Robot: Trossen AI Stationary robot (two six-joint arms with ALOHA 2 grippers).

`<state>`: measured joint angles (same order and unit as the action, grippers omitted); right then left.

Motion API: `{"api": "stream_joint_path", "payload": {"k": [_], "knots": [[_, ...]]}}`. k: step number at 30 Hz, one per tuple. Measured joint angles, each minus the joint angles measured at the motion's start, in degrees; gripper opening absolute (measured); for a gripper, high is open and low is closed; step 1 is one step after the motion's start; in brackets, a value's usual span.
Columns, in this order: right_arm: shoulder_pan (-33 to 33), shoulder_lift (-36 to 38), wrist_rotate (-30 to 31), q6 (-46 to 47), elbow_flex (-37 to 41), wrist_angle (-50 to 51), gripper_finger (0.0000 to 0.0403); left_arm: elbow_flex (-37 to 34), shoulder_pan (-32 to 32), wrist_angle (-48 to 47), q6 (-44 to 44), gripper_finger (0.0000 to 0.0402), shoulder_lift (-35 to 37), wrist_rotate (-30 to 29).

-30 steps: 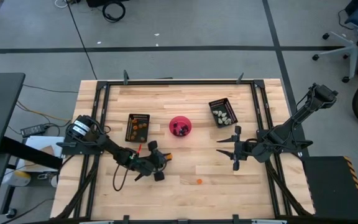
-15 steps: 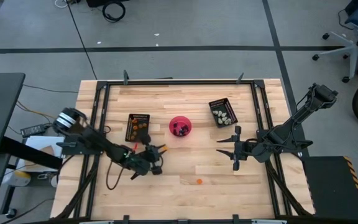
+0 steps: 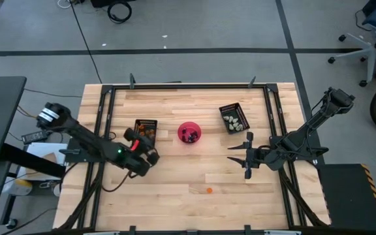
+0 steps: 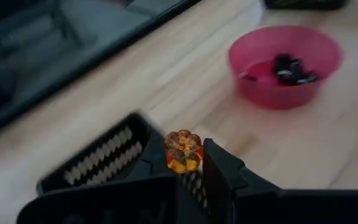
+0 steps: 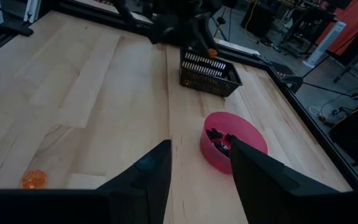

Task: Sort Halloween decoration
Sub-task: Put the orange pumpkin toy into the left black bin

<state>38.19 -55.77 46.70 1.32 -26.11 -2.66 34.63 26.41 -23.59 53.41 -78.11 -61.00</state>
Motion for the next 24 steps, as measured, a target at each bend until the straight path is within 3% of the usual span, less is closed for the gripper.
{"api": "stream_joint_path", "payload": {"k": [5,18,21,24], "knots": [[0.0,0.0,0.0,0.0,0.0,-0.1,0.0167,0.0,-1.9,-6.1,10.1,0.0039,0.3,5.2],[0.0,0.0,0.0,0.0,0.0,-0.1,0.0167,0.0,-4.5,-6.1,10.4,0.0146,0.4,6.3],[0.0,0.0,0.0,0.0,0.0,-0.1,0.0167,0.0,-4.1,-0.1,3.1,0.0146,0.6,6.0],[0.0,0.0,0.0,0.0,0.0,-0.1,0.0167,0.0,-3.0,12.9,-12.5,0.0144,0.2,7.3]]}}
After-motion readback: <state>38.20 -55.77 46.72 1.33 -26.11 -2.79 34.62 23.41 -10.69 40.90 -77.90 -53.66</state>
